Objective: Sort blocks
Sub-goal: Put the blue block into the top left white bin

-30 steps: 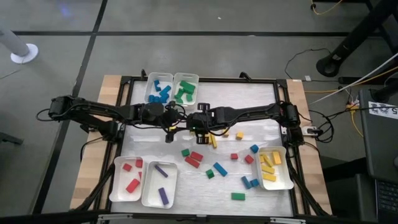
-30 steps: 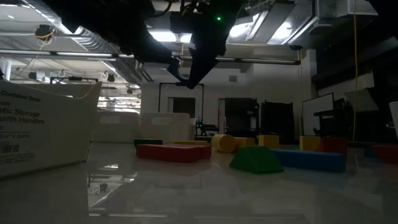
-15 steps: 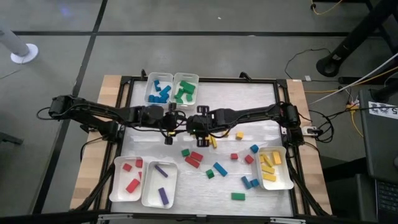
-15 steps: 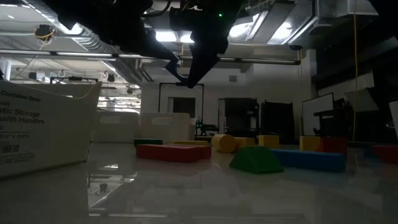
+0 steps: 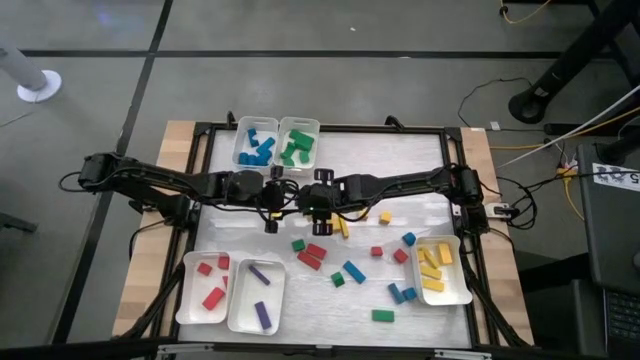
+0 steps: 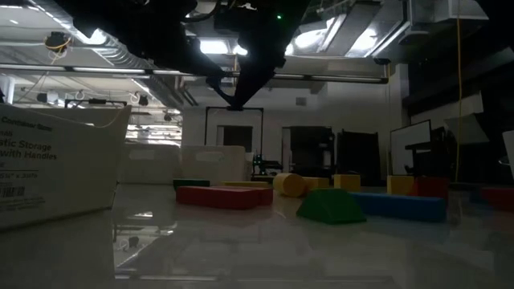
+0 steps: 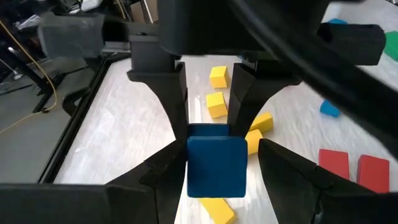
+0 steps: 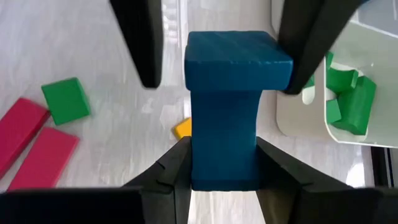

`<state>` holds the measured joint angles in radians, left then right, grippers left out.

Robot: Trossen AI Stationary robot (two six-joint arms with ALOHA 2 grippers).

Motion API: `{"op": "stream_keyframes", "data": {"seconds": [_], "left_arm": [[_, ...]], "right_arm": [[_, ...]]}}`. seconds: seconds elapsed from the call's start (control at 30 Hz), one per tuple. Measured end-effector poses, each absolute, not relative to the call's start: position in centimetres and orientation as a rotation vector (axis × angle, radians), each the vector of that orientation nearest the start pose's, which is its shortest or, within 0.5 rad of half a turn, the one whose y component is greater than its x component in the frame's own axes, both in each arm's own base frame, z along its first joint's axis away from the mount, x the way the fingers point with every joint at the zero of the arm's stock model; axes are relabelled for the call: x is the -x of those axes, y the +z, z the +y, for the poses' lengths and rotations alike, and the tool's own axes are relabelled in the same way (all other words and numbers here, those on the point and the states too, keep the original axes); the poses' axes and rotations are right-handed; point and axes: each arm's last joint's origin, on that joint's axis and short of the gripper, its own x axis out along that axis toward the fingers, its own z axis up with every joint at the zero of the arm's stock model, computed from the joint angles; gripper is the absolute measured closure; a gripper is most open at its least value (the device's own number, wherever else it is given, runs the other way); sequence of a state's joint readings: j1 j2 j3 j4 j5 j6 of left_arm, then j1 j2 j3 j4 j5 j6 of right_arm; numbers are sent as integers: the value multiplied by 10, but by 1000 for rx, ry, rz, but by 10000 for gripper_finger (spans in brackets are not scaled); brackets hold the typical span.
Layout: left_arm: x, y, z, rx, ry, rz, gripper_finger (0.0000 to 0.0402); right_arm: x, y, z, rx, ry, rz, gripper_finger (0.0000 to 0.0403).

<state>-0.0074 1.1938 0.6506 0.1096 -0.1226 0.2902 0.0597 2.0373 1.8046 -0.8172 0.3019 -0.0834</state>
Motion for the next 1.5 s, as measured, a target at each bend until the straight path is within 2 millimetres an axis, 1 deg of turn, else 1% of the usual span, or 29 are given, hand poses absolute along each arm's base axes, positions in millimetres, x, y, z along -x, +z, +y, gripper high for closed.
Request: {"op": "stream_keyframes", "data": {"seconds": [0.27, 0.33, 0.5, 0.73, 0.97, 1.17, 1.3, 1.5], "left_arm": [[-250, 231, 2, -289, 56, 474, 216], [-250, 231, 2, -285, 59, 475, 229], [-250, 230, 4, -287, 70, 478, 287], [-249, 229, 6, -285, 77, 493, 287], [-248, 226, 6, -290, 88, 528, 287], [-246, 224, 9, -296, 126, 559, 287], [-245, 224, 19, -288, 192, 578, 287], [-239, 219, 40, -272, 308, 650, 287]], "right_arm": [[-439, 259, 18, 261, -174, 1031, 267], [-439, 259, 18, 261, -174, 1031, 267], [-439, 259, 18, 258, -173, 1033, 256], [-440, 259, 17, 259, -182, 1028, 229], [-440, 259, 20, 210, -97, 1030, 218], [-438, 258, 18, 226, -122, 1053, 213], [-432, 257, 17, 239, -177, 1103, 218], [-422, 257, 16, 261, -185, 1199, 227]]}}
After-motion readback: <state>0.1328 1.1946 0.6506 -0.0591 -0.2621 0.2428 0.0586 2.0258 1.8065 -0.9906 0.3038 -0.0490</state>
